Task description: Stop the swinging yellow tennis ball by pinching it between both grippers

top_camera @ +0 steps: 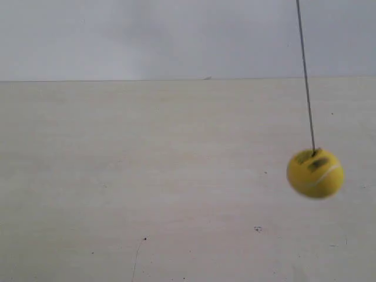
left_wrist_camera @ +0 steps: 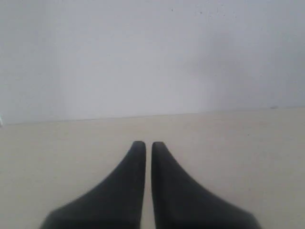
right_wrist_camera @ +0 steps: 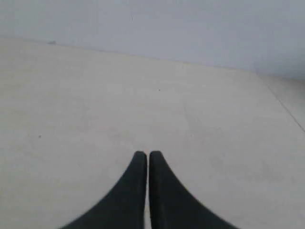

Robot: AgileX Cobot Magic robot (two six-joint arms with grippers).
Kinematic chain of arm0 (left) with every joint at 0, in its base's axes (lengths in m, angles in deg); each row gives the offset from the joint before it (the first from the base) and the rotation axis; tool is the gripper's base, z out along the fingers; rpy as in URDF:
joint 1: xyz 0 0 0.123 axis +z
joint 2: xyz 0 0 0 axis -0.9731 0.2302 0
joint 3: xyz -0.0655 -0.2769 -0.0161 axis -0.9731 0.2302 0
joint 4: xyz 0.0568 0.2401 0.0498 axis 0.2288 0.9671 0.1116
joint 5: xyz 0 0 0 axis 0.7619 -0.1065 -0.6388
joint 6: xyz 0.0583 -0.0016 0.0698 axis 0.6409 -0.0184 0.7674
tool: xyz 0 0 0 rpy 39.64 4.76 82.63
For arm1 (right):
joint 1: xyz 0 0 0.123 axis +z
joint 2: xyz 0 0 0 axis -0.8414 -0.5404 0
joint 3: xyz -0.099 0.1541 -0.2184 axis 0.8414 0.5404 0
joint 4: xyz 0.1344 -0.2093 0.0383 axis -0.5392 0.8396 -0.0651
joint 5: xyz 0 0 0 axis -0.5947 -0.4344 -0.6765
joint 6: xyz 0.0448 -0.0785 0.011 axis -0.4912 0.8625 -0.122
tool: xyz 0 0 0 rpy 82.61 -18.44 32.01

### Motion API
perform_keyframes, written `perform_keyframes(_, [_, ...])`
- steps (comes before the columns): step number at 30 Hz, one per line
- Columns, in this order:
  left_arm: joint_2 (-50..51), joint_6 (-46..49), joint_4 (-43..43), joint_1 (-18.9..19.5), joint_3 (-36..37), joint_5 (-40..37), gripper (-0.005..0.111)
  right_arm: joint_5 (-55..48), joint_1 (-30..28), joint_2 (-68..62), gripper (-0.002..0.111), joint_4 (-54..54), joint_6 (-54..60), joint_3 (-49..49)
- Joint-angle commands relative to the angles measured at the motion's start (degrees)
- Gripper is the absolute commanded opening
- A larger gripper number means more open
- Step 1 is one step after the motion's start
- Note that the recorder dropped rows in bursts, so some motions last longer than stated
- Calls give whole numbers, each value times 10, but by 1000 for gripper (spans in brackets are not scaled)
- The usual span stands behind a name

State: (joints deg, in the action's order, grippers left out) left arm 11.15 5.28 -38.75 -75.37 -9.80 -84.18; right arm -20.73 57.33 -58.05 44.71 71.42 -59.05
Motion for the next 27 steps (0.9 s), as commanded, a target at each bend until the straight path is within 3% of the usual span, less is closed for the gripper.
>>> perform_keyframes(1, [-1, -5, -3, -2, 2, 37, 5, 86, 0, 2, 0, -34, -33, 0])
perform_keyframes(6, [-1, -5, -3, -2, 2, 47, 5, 143, 0, 2, 0, -78, -133, 0])
perform_keyframes(12, [-1, -35, -3, -2, 2, 69, 5, 182, 0, 2, 0, -78, -148, 0])
perform_keyframes(18, [-1, -112, -3, -2, 2, 179, 5, 206, 0, 2, 0, -104, -269, 0])
perform_keyframes(23, [-1, -134, 1, -2, 2, 302, 5, 305, 0, 2, 0, -85, -267, 0])
perform_keyframes(27, [-1, -152, 29, -2, -8, 361, 5, 372, 0, 2, 0, -10, -272, -20])
